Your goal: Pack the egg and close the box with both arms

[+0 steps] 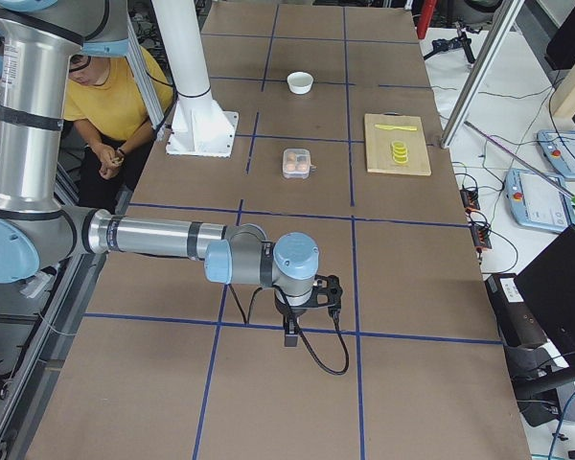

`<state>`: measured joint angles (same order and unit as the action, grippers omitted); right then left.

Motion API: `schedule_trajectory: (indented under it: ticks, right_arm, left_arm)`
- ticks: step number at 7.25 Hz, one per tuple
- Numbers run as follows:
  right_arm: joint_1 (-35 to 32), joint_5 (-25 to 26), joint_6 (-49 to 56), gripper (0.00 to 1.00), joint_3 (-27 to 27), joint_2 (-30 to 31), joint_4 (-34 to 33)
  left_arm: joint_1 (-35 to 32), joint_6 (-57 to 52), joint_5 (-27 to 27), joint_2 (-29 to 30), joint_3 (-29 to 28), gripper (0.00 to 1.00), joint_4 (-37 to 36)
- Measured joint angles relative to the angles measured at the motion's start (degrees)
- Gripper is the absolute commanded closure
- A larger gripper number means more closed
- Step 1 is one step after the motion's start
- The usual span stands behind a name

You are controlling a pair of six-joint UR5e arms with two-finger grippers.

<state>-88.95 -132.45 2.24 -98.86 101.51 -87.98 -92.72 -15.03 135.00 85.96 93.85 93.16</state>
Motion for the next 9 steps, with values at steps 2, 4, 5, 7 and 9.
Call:
schedule_trajectory:
  ticks: [2, 4, 5, 7, 9]
  right_arm:
    - [0.0, 0.0, 0.0, 0.0, 0.1, 0.0, 0.0]
    - [0.1, 0.0, 0.0, 0.0, 0.2, 0.0, 0.0]
    - [0.1, 0.0, 0.0, 0.0, 0.3, 0.0, 0.0]
    - [0.1, 0.0, 0.0, 0.0, 0.7, 0.0, 0.0]
    - [0.6, -0.1, 0.0, 0.0, 1.1, 0.0, 0.0]
  left_arm:
    - [0.0, 0.0, 0.1, 0.0, 0.0, 0.0, 0.0]
    - [0.0, 0.0, 0.1, 0.0, 0.0, 0.0, 0.0]
    - [0.0, 0.0, 0.1, 0.0, 0.1, 0.0, 0.0]
    - [0.0, 0.0, 0.0, 0.0, 0.0, 0.0, 0.0]
    - [0.0, 0.0, 0.1, 0.0, -0.2, 0.0, 0.0]
